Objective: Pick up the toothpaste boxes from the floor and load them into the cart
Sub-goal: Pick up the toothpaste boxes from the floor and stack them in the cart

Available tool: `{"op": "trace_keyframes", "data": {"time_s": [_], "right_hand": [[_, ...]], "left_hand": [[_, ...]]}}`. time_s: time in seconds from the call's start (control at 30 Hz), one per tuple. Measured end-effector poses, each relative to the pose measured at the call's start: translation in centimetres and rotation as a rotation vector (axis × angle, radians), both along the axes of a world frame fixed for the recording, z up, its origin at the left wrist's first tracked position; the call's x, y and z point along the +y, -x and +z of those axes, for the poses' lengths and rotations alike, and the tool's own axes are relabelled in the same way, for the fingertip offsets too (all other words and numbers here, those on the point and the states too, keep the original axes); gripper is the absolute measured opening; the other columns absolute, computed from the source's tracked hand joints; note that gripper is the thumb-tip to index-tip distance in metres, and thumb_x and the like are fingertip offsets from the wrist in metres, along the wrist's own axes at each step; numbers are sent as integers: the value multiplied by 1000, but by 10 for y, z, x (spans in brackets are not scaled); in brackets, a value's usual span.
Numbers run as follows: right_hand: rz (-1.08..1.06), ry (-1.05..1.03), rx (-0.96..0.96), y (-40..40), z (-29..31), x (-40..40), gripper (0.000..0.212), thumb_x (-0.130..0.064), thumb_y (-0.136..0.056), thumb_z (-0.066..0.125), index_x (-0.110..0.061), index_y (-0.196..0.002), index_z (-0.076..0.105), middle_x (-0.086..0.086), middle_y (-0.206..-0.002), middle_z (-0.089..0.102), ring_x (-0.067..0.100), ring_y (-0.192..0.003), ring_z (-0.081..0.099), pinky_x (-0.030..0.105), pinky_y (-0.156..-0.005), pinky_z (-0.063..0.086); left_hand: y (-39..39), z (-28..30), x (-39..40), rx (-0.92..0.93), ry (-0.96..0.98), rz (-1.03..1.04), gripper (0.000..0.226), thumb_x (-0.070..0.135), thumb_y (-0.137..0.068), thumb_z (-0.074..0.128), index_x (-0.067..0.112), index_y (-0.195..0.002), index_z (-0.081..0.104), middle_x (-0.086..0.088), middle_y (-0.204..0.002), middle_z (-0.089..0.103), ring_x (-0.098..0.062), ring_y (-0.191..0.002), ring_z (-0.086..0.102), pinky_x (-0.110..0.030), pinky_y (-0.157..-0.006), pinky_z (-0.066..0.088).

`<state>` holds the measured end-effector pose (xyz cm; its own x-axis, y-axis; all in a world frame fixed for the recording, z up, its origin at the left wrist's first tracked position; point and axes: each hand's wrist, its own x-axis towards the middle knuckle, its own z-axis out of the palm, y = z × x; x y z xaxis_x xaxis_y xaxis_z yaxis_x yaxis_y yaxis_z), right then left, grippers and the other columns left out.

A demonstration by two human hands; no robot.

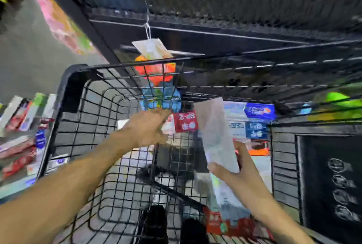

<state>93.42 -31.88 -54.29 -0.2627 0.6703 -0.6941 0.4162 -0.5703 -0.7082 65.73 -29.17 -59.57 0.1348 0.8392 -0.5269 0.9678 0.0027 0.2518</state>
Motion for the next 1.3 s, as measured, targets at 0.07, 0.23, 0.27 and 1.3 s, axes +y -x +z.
{"op": "trace_keyframes", "data": {"time_s": [0.07, 0.23, 0.27, 1.3], "right_hand": [[-10, 24, -6, -1, -12, -4, 56, -40, -68, 80, -35, -113, 49, -24, -97, 64, -12, -83, 61, 9, -64, 45], [-28, 135, -15, -13, -31, -21, 70, -52, -51, 87, -40, -112, 55, -10, -99, 72, 7, -86, 71, 27, -71, 55], [-21, 152, -9, -14, -32, -24, 68, -55, -49, 85, -44, -109, 56, -13, -100, 71, 9, -88, 71, 33, -74, 56], [314, -191, -18, 61, -40, -12, 49, -36, -84, 78, -46, -113, 39, -26, -107, 58, -14, -89, 59, 13, -68, 46]], "left_hand": [[-1, -15, 12, 52, -26, -92, 76, 45, -89, 64, 26, -154, 29, -2, -144, 51, -27, -122, 57, -35, -78, 45], [3, -31, 30, 204, -131, -190, 77, 51, -92, 58, 21, -155, 26, -5, -136, 48, -30, -123, 55, -39, -89, 48], [2, -33, 30, 236, -154, -211, 78, 52, -92, 57, 20, -156, 24, -5, -135, 47, -29, -124, 54, -39, -92, 47], [89, 97, -95, 308, -599, 212, 79, 48, -97, 49, 4, -157, 25, -16, -166, 18, -33, -154, 15, -56, -122, 20]]}}
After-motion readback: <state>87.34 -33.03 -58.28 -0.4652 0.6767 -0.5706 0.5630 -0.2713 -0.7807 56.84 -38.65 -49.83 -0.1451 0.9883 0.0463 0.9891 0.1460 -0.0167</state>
